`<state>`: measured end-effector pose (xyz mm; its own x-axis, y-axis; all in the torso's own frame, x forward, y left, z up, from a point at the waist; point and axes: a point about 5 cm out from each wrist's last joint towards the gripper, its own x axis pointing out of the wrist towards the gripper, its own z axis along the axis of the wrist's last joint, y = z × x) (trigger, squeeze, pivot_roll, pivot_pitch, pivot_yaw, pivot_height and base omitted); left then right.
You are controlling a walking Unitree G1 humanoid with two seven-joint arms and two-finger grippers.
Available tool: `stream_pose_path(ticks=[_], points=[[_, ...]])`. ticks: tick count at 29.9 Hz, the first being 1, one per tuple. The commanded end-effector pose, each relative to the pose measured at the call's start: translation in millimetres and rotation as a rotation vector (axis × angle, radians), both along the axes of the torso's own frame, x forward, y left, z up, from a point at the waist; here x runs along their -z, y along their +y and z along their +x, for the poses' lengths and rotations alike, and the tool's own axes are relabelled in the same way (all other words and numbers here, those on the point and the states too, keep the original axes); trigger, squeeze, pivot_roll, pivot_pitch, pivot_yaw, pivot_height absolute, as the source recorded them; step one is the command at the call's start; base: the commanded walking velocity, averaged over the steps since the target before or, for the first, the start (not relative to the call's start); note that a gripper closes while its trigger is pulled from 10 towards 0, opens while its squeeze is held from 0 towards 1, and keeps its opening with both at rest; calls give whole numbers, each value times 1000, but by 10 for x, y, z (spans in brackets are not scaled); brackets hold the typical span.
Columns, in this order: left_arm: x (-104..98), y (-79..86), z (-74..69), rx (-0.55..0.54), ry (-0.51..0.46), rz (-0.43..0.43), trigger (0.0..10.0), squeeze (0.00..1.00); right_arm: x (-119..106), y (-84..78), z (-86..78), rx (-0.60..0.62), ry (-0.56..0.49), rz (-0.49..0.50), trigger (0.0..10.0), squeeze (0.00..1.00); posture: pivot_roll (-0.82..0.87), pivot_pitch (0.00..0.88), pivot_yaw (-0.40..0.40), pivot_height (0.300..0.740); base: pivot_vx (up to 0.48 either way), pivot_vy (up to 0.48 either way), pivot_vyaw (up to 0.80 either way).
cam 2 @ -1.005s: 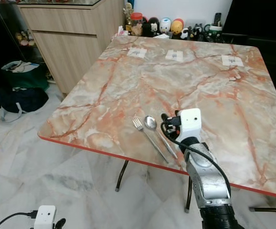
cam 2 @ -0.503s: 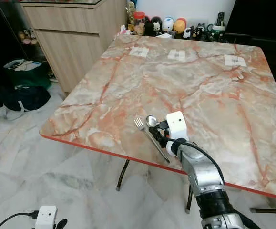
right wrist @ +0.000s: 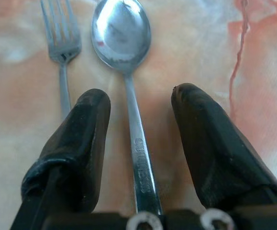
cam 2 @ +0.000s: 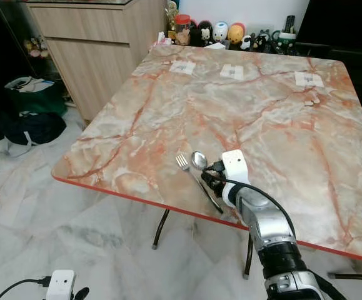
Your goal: Setting the table
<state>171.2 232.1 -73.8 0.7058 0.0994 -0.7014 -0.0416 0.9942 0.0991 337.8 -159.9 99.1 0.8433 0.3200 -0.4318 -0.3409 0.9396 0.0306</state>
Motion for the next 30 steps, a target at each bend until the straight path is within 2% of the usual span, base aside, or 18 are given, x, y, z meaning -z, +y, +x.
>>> stream_pose_path(ticks=[1, 25, 26, 27, 28, 29, 30], points=[[30, 51, -79, -18, 32, 2, 10000, 0, -32, -7, 28, 2, -7, 17, 10000, 0, -34, 107, 41, 740, 0, 0, 0], [48, 50, -108, -29, 47, -8, 10000, 0, 99, 14, 20, -121, 18, -98, 10000, 0, -28, 108, 37, 740, 0, 0, 0], [49, 49, -110, -29, 47, -8, 10000, 0, 103, 11, 19, -120, 19, -101, 8431, 0, -31, 108, 35, 740, 0, 0, 0], [50, 49, -113, -29, 48, -8, 10000, 0, 107, 10, 18, -120, 19, -102, 824, 0, -31, 107, 36, 740, 0, 0, 0], [51, 47, -115, -29, 48, -9, 10000, 0, 110, 5, 17, -119, 20, -104, 824, 0, -31, 107, 36, 740, 0, 0, 0], [52, 45, -116, -28, 49, -10, 10000, 0, 120, -3, 15, -116, 25, -111, 0, 0, -30, 107, 35, 740, 0, 0, 0], [54, 43, -118, -28, 50, -12, 10000, 0, 141, -15, 8, -112, 33, -122, 0, 0, -31, 108, 35, 740, 0, 0, 0]])
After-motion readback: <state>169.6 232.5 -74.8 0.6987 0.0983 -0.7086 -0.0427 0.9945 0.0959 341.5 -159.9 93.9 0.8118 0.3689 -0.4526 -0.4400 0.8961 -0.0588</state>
